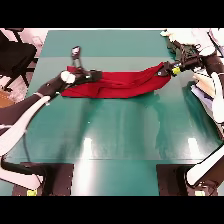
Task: Fold the shirts.
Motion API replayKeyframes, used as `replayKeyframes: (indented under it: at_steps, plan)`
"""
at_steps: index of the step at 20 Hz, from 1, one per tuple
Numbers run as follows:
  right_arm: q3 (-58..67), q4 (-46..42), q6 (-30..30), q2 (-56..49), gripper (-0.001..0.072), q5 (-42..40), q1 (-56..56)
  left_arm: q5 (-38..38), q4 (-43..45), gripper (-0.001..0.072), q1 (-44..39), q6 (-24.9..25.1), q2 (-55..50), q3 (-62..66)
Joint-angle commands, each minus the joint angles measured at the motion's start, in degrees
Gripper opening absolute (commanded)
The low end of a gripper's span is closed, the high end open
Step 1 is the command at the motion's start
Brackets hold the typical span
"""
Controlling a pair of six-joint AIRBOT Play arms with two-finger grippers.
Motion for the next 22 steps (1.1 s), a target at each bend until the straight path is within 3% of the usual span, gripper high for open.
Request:
replayKeyframes:
  at_steps: [1,7,13,16,19,22]
  plan:
    - [1.05,-4.81,0.94,2.86,0.0021,1.22,1.88,-4.81,0.50,0.0030,-4.39,1.09,-9.64,11.13]
    - [1.07,-5.66,1.11,8.04,0.0022,-0.68,2.49,-13.64,0.02,0.0031,-4.63,-0.39,-16.70,12.70]
    - [1.11,-5.66,2.12,14.64,0.0022,-3.23,8.39,-14.16,-1.20,0.0031,-4.61,-0.57,-17.68,12.70]
    - [1.11,-5.70,2.38,16.85,0.0021,-8.61,13.88,-14.69,-2.45,0.0031,-4.61,-0.55,-17.66,12.72]
    - [2.89,-5.77,4.59,15.39,0.0021,-12.15,18.51,-20.57,-1.86,0.0029,-2.99,-0.87,-16.22,15.43]
    - [9.57,-5.73,7.15,10.64,0.0021,-12.11,22.82,-21.77,10.21,0.0028,3.21,-10.51,-6.69,17.03]
